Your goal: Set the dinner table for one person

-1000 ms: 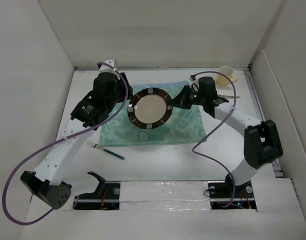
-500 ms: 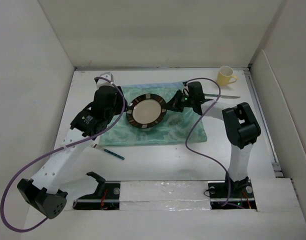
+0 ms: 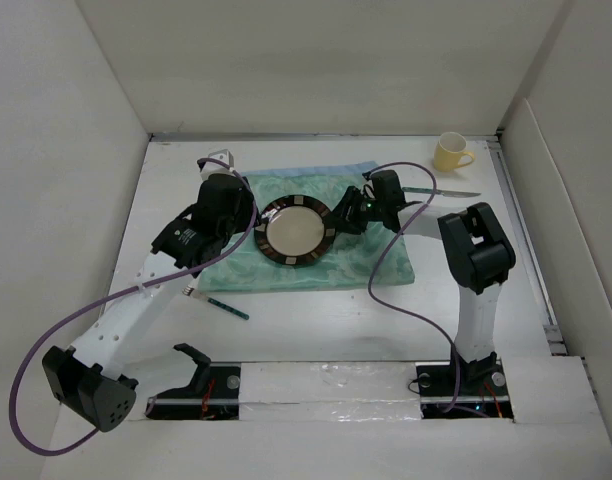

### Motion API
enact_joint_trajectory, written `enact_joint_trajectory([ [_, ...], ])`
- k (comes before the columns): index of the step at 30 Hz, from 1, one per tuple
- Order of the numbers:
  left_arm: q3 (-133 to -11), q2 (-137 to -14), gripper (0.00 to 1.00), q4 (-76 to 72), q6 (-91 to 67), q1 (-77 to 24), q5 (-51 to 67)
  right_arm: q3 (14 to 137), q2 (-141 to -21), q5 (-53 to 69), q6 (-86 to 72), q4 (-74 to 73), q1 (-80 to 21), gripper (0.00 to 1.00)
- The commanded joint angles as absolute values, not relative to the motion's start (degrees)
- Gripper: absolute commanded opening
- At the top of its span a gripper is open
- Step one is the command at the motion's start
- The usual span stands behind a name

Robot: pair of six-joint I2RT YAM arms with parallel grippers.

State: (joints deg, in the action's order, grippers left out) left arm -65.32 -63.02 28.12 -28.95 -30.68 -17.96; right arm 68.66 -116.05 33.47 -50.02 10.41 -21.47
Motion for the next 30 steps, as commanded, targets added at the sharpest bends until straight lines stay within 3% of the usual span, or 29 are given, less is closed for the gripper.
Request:
enact_joint_trajectory([
  [1,-66.6,-63.6,0.41,25.3,-28.0,-30.7,-18.1,72.8,-112.9,32.0,-44.2,2.7,-21.9,0.53],
  [4,-67.3,-64.4,0.41,24.9,-27.2,-30.7,-18.1,73.8,-110.8,27.6,-40.3,-4.2,-21.9,0.61],
  [10,-70.0,-66.3,0.41,23.9,-25.3,-30.7,-17.5,77.0,-103.2,23.8,-33.4,-15.0,-15.9,0.62],
  [11,-70.2,-66.4,0.41,23.8,-25.0,-30.7,-17.1,78.9,-102.4,23.2,-32.6,-16.2,-14.6,0.57],
  [12,-70.4,-66.5,0.41,23.5,-24.4,-30.7,-16.6,80.2,-101.0,22.5,-31.6,-16.9,-13.2,0.29],
  [13,-70.6,-66.8,0.38,23.1,-24.2,-30.7,-16.2,81.7,-100.6,20.8,-31.1,-18.5,-11.6,0.10],
  [14,-70.6,-66.9,0.36,22.9,-23.8,-30.7,-14.8,83.2,-100.1,16.1,-31.1,-19.3,-8.1,0.00],
  [15,-70.6,-67.1,0.34,22.2,-23.6,-30.7,-13.7,87.3,-100.4,14.3,-30.9,-20.3,-6.3,0.00],
  [17,-70.1,-67.2,0.05,21.4,-22.8,-30.7,-10.8,93.0,-102.1,6.7,-30.5,-25.3,-2.0,0.00],
  [18,-69.9,-67.2,0.00,21.4,-22.9,-30.7,-10.5,99.3,-104.6,3.5,-29.4,-27.1,-1.0,0.00],
  [22,-66.5,-64.0,0.00,18.2,-23.3,-30.7,-8.8,111.8,-111.2,-8.2,-29.4,-34.4,2.8,0.00],
  [23,-66.3,-63.6,0.00,17.8,-22.9,-30.7,-7.9,113.8,-112.4,-10.5,-29.5,-35.1,3.4,0.01],
  [24,-66.3,-63.5,0.00,17.8,-22.8,-30.7,-7.5,115.8,-114.0,-11.1,-29.8,-35.9,4.5,0.12],
  [26,-66.4,-63.7,0.10,18.0,-22.3,-30.7,-6.9,122.8,-119.2,-11.7,-30.1,-39.5,5.2,0.28],
  [27,-66.4,-64.0,0.16,18.3,-22.2,-30.7,-6.8,125.0,-121.0,-12.0,-30.3,-41.1,5.2,0.43],
  [28,-66.2,-64.1,0.26,18.3,-22.1,-30.7,-6.9,127.0,-122.6,-12.2,-30.3,-43.5,5.8,0.48],
  [30,-66.3,-64.9,0.31,18.5,-21.7,-30.7,-7.0,130.6,-125.9,-12.0,-30.5,-44.8,5.8,0.55],
])
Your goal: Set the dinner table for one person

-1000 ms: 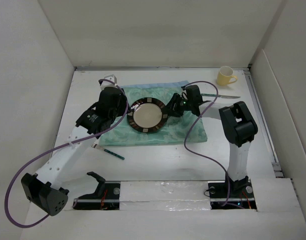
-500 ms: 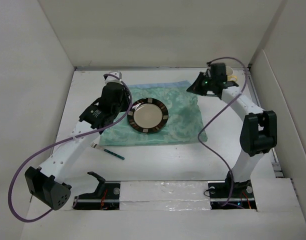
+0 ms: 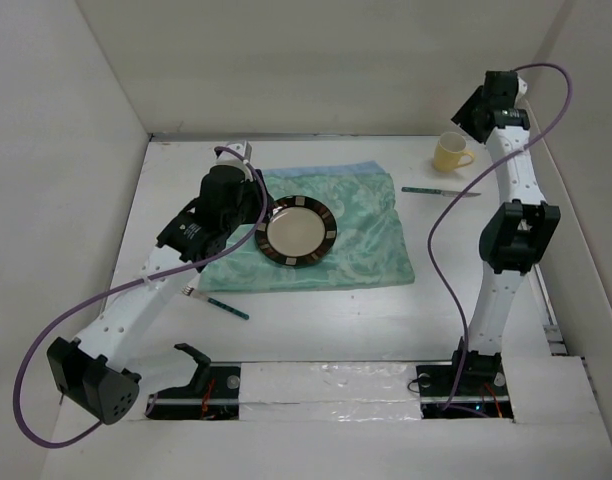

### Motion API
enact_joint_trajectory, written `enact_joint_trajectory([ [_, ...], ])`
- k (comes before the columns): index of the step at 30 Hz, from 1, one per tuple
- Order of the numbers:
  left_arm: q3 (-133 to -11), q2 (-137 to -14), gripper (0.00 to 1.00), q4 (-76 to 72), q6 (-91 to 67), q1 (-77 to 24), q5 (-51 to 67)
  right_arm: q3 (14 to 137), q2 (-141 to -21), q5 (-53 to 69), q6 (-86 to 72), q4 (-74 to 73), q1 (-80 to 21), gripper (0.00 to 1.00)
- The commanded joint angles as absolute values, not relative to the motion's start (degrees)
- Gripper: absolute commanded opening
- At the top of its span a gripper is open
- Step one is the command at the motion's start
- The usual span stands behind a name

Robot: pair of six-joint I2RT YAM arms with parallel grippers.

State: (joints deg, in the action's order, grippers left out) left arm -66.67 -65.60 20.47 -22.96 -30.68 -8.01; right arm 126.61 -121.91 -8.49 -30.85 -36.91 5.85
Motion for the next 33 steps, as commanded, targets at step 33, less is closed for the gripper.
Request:
enact_joint_trajectory([
  [33,-69.4,-72.9,0.33,20.0,-21.8,-30.7,-6.7,132.7,-138.0,-6.5,-39.5,-41.0,9.8,0.53],
])
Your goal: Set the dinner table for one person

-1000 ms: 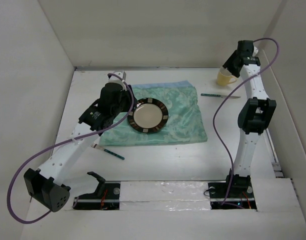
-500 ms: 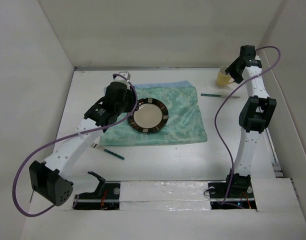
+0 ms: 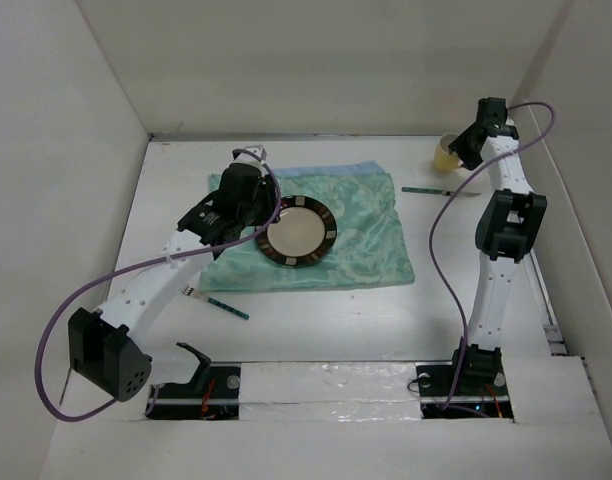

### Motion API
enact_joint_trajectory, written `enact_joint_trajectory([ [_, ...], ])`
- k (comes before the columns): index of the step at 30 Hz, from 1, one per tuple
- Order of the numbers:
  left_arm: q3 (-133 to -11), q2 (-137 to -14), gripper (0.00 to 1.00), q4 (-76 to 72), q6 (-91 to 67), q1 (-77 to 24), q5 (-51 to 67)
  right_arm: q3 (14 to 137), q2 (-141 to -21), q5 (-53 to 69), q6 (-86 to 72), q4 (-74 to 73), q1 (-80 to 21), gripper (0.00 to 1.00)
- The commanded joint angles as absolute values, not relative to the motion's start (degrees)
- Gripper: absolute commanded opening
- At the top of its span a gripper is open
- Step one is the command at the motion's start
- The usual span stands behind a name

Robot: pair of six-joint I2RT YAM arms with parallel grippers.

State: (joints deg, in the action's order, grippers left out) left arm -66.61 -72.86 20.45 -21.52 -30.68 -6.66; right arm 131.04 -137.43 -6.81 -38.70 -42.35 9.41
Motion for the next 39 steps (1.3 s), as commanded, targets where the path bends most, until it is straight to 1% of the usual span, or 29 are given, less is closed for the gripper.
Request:
enact_joint_trajectory([
  [1,-69.5,-72.8,0.34,20.0,-21.9,-30.7,-6.7,132.1,-137.8,-6.3,-39.5,-40.3,9.8,0.47],
  [2,-69.4,-72.7,0.33,20.0,-22.1,-30.7,-6.9,131.2,-137.6,-6.5,-39.8,-39.2,9.8,0.33],
  [6,-69.3,-72.5,0.33,20.0,-22.5,-30.7,-7.2,127.8,-134.0,-6.8,-40.3,-34.9,9.8,0.00],
  [12,-69.3,-72.2,0.33,19.8,-23.1,-30.7,-7.5,122.5,-125.3,-6.1,-37.6,-25.0,9.8,0.00],
  [14,-69.3,-72.2,0.33,19.4,-23.1,-30.7,-7.7,122.2,-123.2,-5.2,-36.0,-22.9,8.3,0.00],
  [19,-69.9,-72.7,0.33,18.7,-23.1,-30.7,-8.0,128.5,-123.5,-3.1,-28.0,-32.6,2.6,0.00],
  [25,-70.5,-73.1,0.33,17.8,-22.8,-30.7,-7.4,123.1,-121.2,-1.8,-24.7,-37.4,-5.1,0.00],
  [28,-70.2,-73.1,0.33,17.4,-22.7,-30.7,-7.1,123.0,-121.1,-1.7,-23.6,-39.9,-7.7,0.00],
  [33,-69.3,-72.3,0.33,16.6,-22.9,-30.7,-6.1,125.2,-123.0,-1.4,-22.5,-43.3,-9.7,0.00],
  [39,-67.4,-70.3,0.33,16.6,-22.9,-30.7,-5.7,124.6,-124.2,-3.1,-22.3,-45.5,-11.6,0.00],
])
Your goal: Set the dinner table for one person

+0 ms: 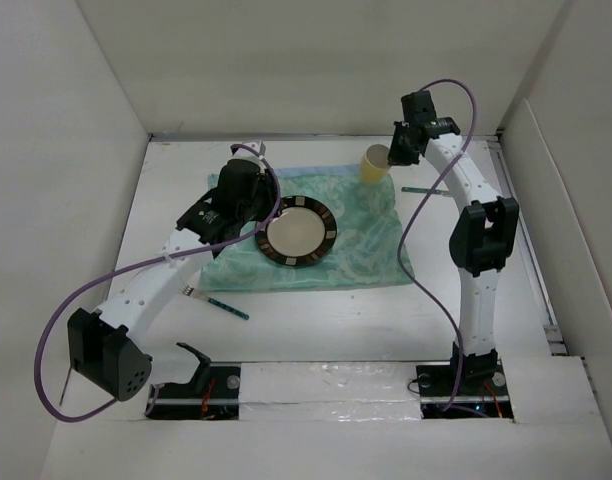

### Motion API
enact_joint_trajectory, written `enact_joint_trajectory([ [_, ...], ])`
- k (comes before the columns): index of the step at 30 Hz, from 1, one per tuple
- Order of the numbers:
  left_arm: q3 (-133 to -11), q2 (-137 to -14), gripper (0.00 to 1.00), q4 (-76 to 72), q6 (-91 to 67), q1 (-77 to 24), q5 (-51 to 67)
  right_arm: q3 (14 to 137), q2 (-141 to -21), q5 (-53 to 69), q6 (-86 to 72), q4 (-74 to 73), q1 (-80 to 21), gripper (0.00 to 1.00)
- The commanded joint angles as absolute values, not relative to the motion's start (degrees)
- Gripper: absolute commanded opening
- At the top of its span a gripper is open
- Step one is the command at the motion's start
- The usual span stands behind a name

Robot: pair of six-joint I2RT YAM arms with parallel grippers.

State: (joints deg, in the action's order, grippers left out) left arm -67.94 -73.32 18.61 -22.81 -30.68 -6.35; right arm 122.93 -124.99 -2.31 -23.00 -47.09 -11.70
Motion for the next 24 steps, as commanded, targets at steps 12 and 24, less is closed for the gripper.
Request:
enact_joint_trajectory([
  [12,-65.1,-67.7,0.33,16.7,-23.6,-30.7,-4.9,130.9,-131.7,-4.0,-23.6,-48.1,-13.2,0.00],
  [24,-64.9,-68.1,0.33,16.3,-23.5,-30.7,-5.2,133.2,-128.5,-0.5,-25.2,-46.1,-10.6,0.62],
])
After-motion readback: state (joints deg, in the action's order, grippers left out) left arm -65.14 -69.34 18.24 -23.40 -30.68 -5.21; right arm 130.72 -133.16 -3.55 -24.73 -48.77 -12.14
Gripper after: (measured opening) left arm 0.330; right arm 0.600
